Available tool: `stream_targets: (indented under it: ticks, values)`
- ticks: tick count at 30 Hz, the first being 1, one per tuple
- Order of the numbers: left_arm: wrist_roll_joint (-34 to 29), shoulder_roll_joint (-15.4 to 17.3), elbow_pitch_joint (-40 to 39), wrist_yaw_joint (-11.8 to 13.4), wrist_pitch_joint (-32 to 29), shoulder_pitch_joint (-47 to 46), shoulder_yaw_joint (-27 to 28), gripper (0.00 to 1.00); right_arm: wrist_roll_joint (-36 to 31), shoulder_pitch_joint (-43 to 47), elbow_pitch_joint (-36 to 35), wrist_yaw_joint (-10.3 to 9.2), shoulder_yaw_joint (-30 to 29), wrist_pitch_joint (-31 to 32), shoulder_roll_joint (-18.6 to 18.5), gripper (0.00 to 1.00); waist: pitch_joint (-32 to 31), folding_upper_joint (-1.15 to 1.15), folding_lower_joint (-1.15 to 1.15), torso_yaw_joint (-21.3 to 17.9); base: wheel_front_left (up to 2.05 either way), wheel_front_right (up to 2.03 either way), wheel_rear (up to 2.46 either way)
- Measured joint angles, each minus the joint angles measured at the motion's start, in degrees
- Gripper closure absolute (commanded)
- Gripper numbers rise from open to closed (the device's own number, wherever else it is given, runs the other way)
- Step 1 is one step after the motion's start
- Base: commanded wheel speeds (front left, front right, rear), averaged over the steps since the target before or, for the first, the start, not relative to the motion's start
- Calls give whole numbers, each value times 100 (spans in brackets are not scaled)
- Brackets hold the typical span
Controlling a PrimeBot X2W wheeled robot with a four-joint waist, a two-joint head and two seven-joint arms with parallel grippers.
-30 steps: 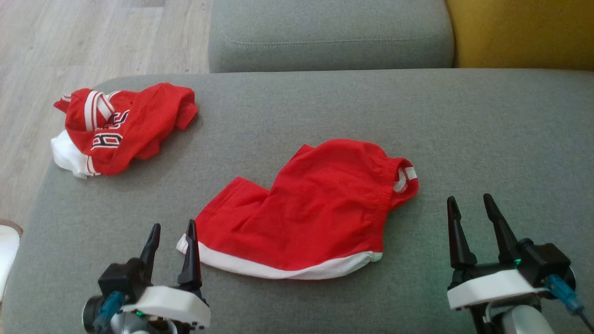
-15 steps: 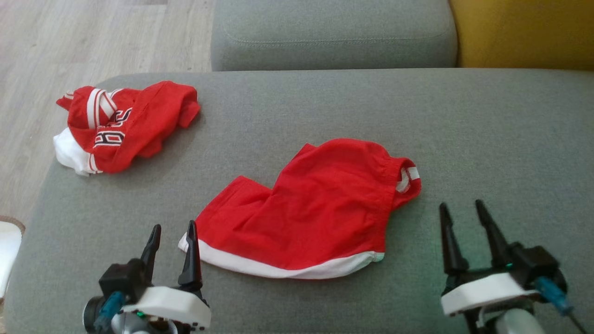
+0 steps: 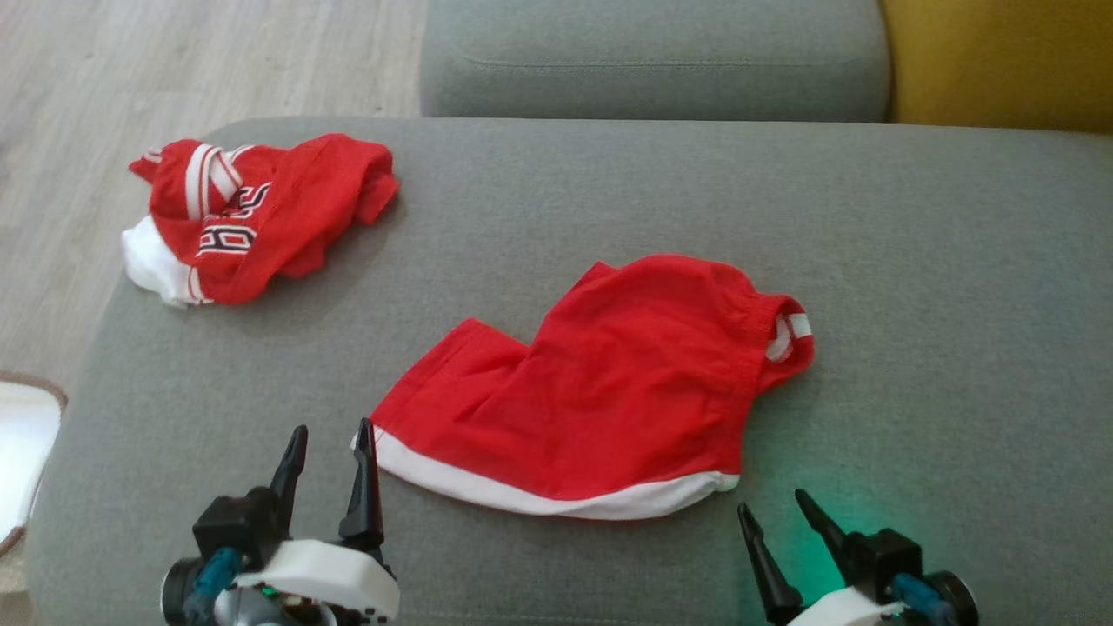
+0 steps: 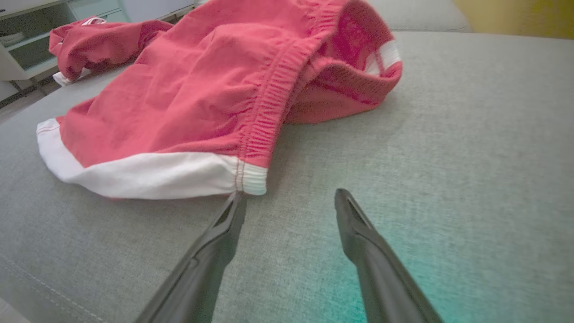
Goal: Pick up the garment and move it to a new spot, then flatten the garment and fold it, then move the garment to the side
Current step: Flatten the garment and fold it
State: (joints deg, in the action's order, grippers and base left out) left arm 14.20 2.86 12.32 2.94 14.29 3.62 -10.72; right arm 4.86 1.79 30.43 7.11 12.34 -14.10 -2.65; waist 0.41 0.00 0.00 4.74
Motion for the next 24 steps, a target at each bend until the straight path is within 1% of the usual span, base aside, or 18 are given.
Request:
stream_targets:
  ticks: [6,12,17,18,19,20,22,24]
  values:
    - [-3,0,30,-2,0,-8,-37,0,21,-266,528,0,120,-2,-1,0,62,0,0,196,0,0,0]
    - [-51,0,37,-44,0,-10,-38,0,119,-535,732,0,259,-9,-2,0,132,0,0,403,0,0,0]
    - [-51,0,38,-44,0,-10,-37,0,122,-592,719,0,378,-10,-2,1,149,0,0,512,0,0,0]
    - [-52,0,41,-44,0,-10,-37,0,140,-592,719,0,396,-10,-2,13,148,0,0,525,0,0,0]
    - [-52,0,41,-44,0,-10,-36,0,169,-592,719,0,410,-10,-2,29,145,0,0,534,0,0,0]
    - [-52,0,42,-43,0,-10,-34,0,177,-592,726,0,428,-10,-2,51,139,0,0,537,0,0,0]
    - [-52,0,43,-43,0,-10,-31,0,177,-592,733,0,466,-10,-3,62,134,0,0,530,0,0,0]
    - [-52,0,46,-43,0,-9,-29,0,177,-593,732,0,480,-10,-2,81,133,0,0,513,0,0,0]
